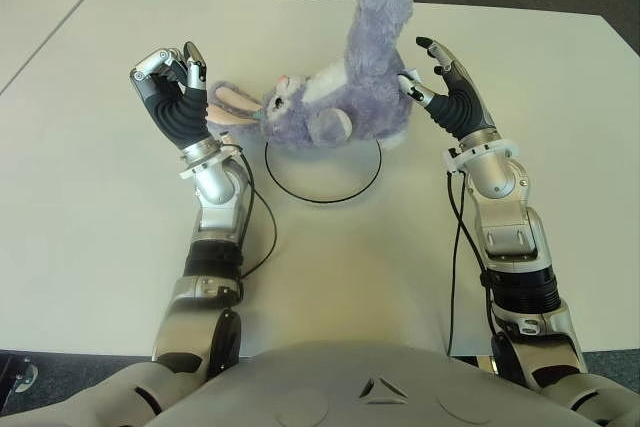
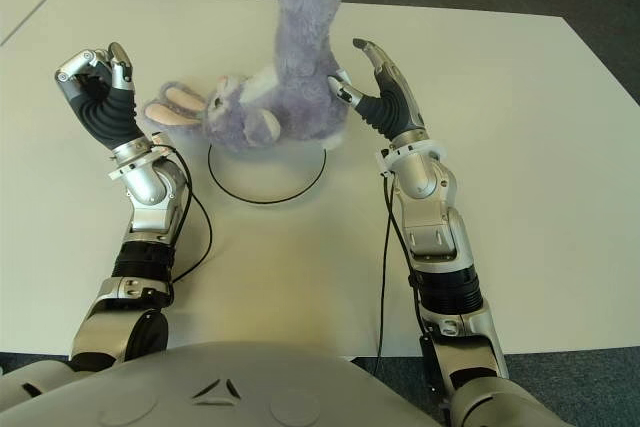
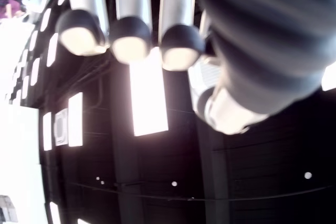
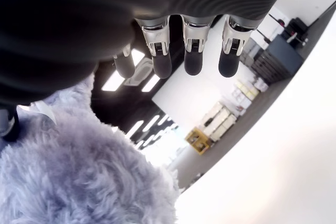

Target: Put the doll into the plate.

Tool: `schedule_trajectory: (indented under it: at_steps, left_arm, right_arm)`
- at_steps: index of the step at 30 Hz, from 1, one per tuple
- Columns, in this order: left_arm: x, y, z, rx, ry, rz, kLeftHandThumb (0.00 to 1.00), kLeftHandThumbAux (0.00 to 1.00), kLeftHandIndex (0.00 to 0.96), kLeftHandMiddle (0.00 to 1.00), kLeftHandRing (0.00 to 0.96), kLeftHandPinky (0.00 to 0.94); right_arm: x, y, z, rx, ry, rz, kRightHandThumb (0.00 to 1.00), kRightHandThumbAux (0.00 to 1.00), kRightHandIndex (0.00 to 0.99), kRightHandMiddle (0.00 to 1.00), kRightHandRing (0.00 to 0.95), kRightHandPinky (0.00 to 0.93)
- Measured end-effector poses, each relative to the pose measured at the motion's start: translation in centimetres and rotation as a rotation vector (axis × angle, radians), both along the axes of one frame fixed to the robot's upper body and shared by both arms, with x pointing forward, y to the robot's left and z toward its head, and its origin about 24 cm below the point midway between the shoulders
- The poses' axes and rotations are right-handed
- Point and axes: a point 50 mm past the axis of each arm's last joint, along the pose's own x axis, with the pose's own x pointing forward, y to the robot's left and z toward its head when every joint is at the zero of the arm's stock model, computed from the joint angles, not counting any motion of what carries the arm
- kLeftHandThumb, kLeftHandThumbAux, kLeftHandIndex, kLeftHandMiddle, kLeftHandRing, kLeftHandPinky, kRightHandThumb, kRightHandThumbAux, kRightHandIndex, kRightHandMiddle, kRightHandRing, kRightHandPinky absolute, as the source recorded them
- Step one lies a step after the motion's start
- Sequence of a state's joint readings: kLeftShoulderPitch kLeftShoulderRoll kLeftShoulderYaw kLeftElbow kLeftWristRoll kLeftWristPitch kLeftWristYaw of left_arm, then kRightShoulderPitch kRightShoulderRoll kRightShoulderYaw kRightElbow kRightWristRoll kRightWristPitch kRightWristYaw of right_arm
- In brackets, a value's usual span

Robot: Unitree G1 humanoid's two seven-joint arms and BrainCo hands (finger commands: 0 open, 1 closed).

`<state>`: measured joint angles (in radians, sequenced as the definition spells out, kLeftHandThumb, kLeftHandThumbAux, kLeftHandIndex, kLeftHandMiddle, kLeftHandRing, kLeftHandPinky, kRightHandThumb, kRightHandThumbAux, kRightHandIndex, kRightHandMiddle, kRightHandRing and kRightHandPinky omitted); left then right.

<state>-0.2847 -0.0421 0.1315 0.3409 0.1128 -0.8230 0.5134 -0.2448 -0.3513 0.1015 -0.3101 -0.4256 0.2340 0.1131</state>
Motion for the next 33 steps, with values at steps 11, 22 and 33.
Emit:
schedule_trajectory:
  at_steps: [11,22,33]
  left_arm:
    - [0.1,-0.1,-0.1,0.002,0.037,-0.044,0.535,0.749,0.832,0.890,0.886,0.874]
    - [0.2,0.0,-0.3,-0.002,0.065,-0.046,0.536,0.751,0.836,0.889,0.886,0.878]
    - [0.3,-0.2,-0.4,0.006,0.074,-0.060,0.533,0.759,0.828,0.885,0.882,0.874]
  right_arm:
    - [-0.3,-0.4,0.7,-0.008,-0.040,0.005,0.379,0.203,0.000,0.000,0.000,0.000]
    - [-0.9,-0.6,1.5,-0.013,-0.057,0.035,0.455,0.191,0.000,0.000,0.000,0.000]
    - [-1.4,-1.4,2.0,-0.021,-0.044,0.051,0.505,0.214,0.000,0.000,0.000,0.000]
